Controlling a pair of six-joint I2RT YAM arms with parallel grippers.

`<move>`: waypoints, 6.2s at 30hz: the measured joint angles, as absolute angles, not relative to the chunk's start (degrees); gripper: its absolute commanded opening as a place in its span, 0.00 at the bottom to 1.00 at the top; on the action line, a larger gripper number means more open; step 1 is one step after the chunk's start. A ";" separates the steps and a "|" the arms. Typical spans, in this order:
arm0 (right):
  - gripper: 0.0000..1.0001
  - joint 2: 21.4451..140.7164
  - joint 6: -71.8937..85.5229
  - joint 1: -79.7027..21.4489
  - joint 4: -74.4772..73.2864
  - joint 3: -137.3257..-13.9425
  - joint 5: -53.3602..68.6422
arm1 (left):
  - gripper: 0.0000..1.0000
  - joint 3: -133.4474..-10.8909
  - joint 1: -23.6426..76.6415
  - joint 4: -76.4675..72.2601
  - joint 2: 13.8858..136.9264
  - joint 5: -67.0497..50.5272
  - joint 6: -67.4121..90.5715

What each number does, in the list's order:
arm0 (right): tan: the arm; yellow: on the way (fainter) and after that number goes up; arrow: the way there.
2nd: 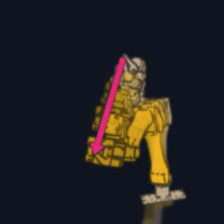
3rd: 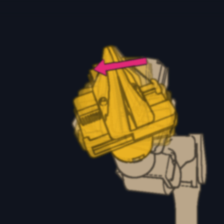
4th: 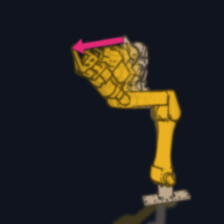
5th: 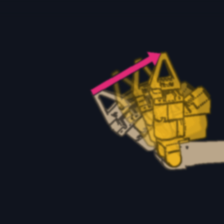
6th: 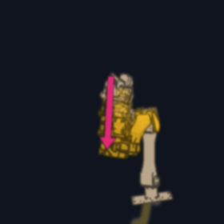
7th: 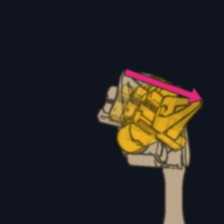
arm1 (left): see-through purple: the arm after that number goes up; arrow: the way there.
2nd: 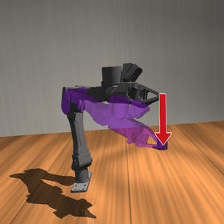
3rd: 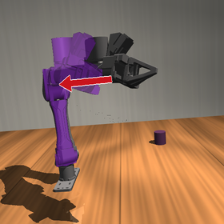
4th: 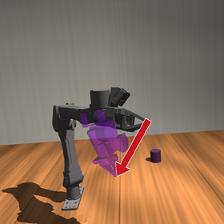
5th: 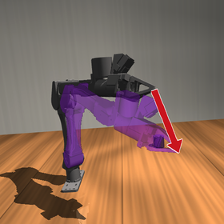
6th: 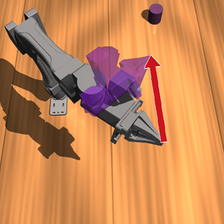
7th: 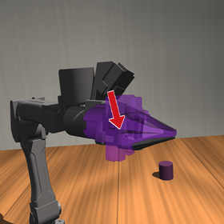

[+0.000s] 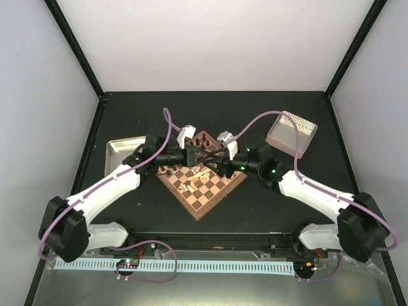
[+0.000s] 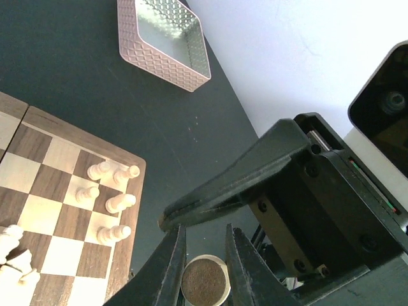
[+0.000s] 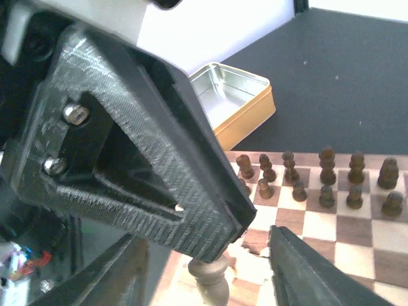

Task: Set up the chess pieces on the board
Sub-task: Place the chess piece on the chessboard, then move the chess piece to the chessboard.

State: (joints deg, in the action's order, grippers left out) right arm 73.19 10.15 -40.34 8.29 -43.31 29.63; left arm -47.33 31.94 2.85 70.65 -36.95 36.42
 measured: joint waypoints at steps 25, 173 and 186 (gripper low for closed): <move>0.36 71.11 61.91 -40.16 41.32 -34.68 23.97 | 0.02 -39.33 28.18 -23.33 64.86 -38.96 70.91; 0.09 99.81 30.26 -53.19 -47.90 -70.30 -3.99 | 0.99 -44.84 19.18 27.38 37.12 -0.30 16.25; 0.07 99.92 28.62 -55.51 -46.76 -70.28 -2.11 | 0.99 -44.77 18.79 27.35 37.10 -0.27 16.25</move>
State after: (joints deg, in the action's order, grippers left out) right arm 99.92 28.62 -55.51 -46.76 -70.28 -2.11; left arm -44.77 18.79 27.35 37.10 -0.27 16.25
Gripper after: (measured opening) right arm 0.103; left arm 0.988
